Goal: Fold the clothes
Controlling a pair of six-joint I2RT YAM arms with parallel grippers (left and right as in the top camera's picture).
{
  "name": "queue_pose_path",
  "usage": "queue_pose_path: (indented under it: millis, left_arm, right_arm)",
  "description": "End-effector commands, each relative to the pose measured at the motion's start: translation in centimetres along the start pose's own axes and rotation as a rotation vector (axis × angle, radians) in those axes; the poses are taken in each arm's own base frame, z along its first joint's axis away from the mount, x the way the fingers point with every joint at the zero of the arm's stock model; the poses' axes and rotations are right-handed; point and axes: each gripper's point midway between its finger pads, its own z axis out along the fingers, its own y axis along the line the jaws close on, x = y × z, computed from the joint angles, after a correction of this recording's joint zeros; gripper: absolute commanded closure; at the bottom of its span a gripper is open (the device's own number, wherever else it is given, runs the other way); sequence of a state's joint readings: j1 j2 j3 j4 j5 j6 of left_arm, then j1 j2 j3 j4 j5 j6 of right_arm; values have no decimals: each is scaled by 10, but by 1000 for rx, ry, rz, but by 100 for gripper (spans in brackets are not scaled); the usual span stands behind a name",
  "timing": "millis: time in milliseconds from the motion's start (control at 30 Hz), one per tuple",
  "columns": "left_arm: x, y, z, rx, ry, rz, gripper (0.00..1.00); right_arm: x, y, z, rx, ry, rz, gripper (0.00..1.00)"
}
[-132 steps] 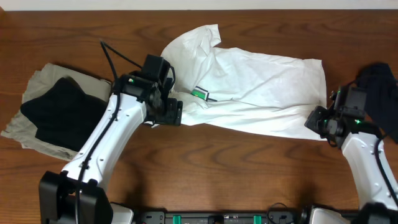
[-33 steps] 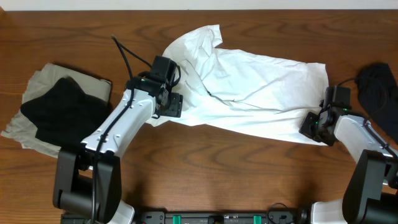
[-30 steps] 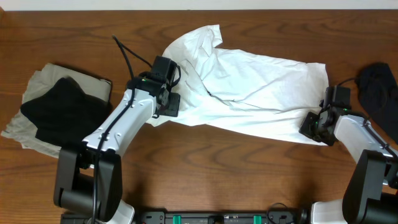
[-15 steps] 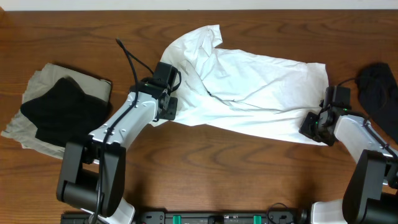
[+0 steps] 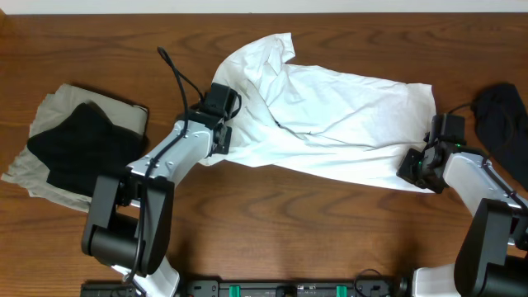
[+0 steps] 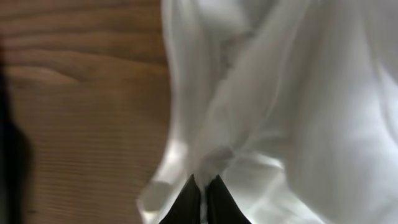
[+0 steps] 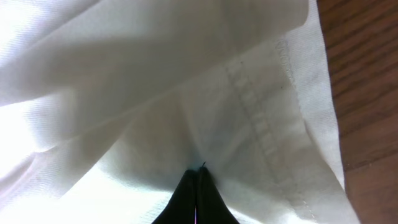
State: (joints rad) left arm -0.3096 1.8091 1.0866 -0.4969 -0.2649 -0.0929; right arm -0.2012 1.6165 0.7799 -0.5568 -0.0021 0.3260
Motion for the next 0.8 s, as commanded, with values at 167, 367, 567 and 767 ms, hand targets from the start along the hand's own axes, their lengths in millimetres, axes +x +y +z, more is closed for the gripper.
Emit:
queue_pose_path:
  millis: [167,367,567,767]
  left_arm:
    - [-8,46,11,-99,-18,-143,94]
    - [-13,66,16,-107,-36,-207,94]
    - [-10,47,18,9,-11,-206,59]
    - [0,43,17,33,31,-195,57]
  right_arm:
    - [30,-26,18,115,94,13,99]
    - [29,-27,18,118,93,13,99]
    - [30,-27,18,118,94,13,99]
    - [30,-27,17,119,95,13,99]
